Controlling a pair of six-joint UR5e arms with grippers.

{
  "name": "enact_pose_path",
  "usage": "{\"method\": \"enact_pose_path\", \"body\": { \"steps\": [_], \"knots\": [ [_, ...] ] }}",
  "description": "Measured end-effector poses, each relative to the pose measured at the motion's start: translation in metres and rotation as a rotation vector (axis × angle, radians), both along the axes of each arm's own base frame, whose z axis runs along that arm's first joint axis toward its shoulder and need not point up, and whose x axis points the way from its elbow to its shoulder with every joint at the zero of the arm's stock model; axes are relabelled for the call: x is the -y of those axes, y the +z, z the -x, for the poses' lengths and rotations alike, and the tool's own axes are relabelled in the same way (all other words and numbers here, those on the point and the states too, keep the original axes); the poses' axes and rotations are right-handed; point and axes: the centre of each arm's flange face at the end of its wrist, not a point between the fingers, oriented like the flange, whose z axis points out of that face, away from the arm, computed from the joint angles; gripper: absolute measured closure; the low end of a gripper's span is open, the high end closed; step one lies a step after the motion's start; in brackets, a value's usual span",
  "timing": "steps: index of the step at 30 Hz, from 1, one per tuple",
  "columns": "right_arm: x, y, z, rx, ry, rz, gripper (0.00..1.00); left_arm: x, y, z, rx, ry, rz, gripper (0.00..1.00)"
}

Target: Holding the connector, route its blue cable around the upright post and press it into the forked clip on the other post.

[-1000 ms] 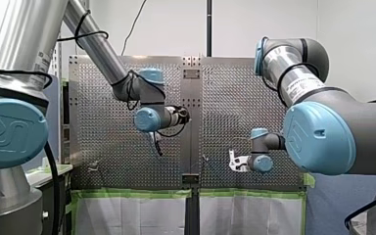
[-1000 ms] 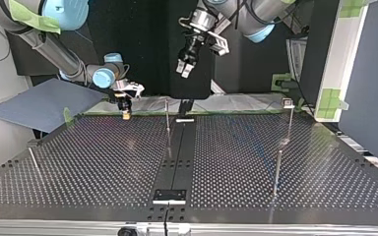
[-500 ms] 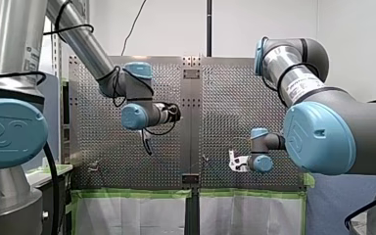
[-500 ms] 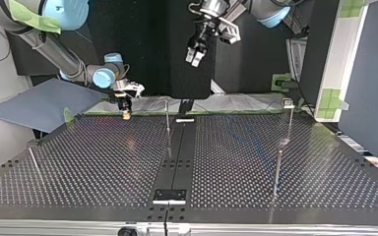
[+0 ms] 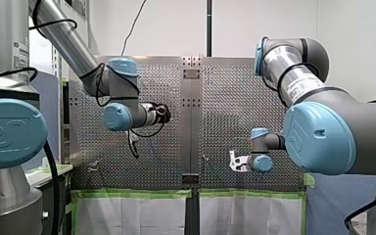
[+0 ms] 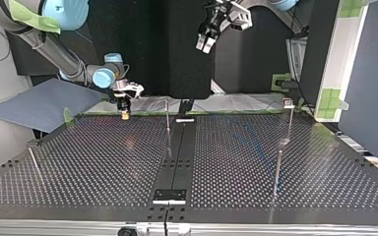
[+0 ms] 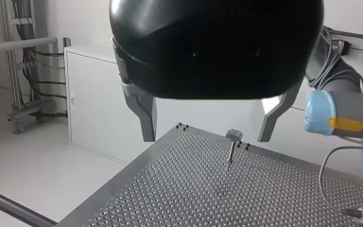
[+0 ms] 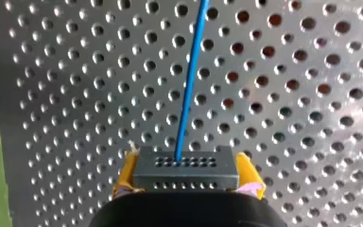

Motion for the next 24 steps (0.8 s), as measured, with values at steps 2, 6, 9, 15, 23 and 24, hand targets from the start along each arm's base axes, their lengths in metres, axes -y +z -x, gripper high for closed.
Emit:
{"method": "enact_pose_path", "body": {
  "steps": [2, 6, 9, 15, 23, 24],
  "knots": [
    [0.001, 0.001, 0.002, -0.010, -0.012, 0.003, 0.85, -0.005, -0.002, 0.006, -0.005, 0.000, -0.001, 0.00],
    [0.002, 0.005, 0.005, -0.028, -0.022, 0.005, 0.85, -0.011, -0.012, 0.012, -0.024, 0.003, -0.018, 0.00],
    [0.004, 0.016, 0.005, -0.036, -0.029, 0.007, 0.85, -0.013, -0.019, 0.012, -0.033, 0.008, -0.038, 0.00],
    [0.006, 0.042, 0.003, -0.033, -0.037, 0.017, 0.85, -0.013, -0.029, 0.009, -0.043, 0.015, -0.056, 0.00],
    [0.005, 0.075, -0.001, -0.019, -0.066, 0.018, 0.85, -0.013, -0.029, 0.009, -0.044, 0.015, -0.056, 0.00],
    [0.005, 0.080, -0.001, -0.018, -0.073, 0.017, 0.85, -0.013, -0.029, 0.009, -0.045, 0.015, -0.056, 0.00]
  ]
}}
